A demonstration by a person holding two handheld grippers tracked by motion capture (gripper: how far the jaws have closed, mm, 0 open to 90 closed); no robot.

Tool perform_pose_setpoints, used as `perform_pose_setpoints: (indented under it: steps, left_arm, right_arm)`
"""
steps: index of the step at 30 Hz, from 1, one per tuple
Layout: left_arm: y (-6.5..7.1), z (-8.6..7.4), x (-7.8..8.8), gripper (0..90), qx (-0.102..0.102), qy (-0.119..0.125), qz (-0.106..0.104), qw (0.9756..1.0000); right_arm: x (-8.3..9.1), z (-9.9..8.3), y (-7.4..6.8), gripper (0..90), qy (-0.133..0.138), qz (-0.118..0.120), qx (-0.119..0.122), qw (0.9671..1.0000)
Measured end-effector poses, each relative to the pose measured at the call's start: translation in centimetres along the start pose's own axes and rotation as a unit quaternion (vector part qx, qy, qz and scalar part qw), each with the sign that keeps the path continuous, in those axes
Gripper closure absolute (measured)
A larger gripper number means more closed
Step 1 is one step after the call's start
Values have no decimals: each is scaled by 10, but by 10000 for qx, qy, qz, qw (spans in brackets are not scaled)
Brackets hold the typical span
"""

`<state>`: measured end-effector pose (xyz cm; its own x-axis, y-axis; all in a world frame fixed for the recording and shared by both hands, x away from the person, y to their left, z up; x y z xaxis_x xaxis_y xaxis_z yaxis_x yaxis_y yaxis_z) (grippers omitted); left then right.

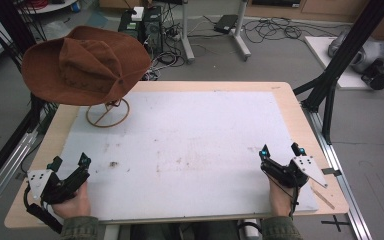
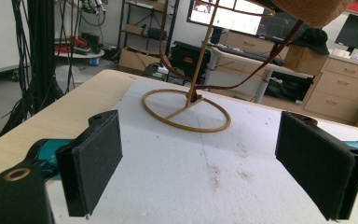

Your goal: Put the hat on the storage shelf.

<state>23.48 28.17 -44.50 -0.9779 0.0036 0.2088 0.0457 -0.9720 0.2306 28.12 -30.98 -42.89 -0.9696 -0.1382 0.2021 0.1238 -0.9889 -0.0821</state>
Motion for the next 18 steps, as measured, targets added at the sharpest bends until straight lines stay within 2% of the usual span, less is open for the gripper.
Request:
perform_pose_setpoints:
  steps: [1,5,18]
  left_arm:
    - [0,0,0,148,-1,-5,-3,10000]
    - [0,0,0,148,7,-12,3,10000]
    - [-1,0,0,148,45,-4,1,10000]
  right_arm:
    - [0,0,1,10,26,-11,37,10000]
    - [0,0,1,10,30,43,-81,10000]
    - [-1,0,2,10,30,28,-69,10000]
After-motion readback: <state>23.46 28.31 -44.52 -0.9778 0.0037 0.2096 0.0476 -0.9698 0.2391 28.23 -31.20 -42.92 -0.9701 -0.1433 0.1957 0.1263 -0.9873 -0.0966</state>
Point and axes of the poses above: each handheld gripper's, and its own axes: x roughly backward along the jaws, z roughly out of its top, y roughly to its right, the point moved 1 cm from there along -x, roughly forward along the jaws, and after that the axes turned 9 degrees about -y, right-handed, at the moved point
